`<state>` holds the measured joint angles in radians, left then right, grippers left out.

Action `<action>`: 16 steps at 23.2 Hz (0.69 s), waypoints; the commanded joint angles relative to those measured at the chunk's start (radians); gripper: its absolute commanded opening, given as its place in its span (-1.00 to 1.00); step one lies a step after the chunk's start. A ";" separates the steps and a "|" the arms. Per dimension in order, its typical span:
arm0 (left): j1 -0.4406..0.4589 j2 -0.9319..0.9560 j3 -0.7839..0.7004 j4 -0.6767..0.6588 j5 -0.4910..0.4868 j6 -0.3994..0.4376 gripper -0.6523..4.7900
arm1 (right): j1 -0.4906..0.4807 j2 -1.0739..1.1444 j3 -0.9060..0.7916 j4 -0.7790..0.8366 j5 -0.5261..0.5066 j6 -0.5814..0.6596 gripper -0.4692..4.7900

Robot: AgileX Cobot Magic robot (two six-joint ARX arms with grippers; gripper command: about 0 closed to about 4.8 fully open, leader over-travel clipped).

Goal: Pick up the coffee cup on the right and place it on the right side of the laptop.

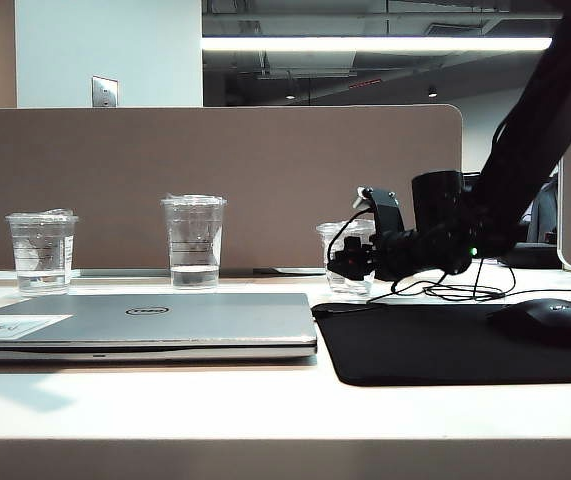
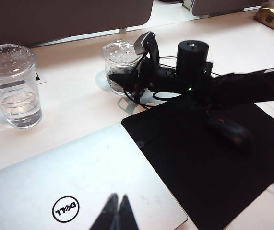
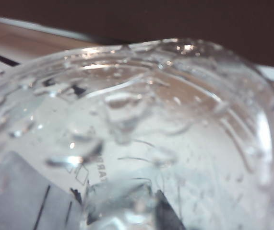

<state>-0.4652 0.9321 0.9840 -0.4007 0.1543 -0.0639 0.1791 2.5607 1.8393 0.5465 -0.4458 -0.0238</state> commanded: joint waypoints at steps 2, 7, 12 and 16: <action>-0.002 -0.002 0.004 0.014 0.004 0.004 -0.78 | 0.000 -0.104 0.010 -0.109 -0.005 0.002 -0.04; -0.002 -0.002 0.004 0.014 0.003 0.004 -0.78 | 0.000 -0.225 0.009 -0.248 -0.001 -0.011 -0.04; -0.002 -0.002 0.004 0.014 0.003 0.004 -0.78 | -0.001 -0.311 0.009 -0.268 0.001 -0.023 -0.04; -0.002 -0.002 0.004 0.014 0.003 0.004 -0.78 | -0.001 -0.380 0.009 -0.301 0.003 -0.032 -0.04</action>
<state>-0.4652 0.9318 0.9840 -0.4004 0.1543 -0.0639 0.1780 2.1956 1.8408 0.2420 -0.4446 -0.0502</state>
